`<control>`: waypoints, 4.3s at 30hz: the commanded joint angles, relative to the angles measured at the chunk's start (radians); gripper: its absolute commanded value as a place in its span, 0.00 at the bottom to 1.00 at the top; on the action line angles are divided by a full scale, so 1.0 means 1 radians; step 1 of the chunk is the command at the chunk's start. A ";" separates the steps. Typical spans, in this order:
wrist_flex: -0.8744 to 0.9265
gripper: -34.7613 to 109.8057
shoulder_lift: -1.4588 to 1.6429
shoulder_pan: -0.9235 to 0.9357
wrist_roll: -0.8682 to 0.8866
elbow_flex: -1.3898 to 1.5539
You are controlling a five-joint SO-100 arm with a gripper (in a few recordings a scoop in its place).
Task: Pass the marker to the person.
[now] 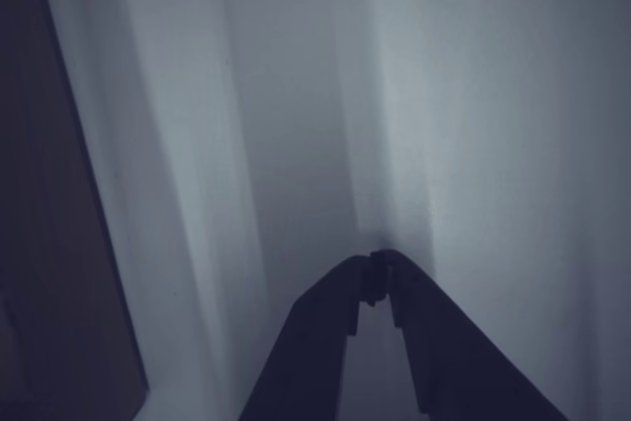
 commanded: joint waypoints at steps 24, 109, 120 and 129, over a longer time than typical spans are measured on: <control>0.318 0.22 -1.532 -0.210 1.210 -1.933; 0.290 0.21 -2.121 -0.601 1.698 -2.321; 0.318 0.21 -1.847 -0.681 1.672 -2.287; 0.244 0.21 -1.908 -0.627 1.666 -2.318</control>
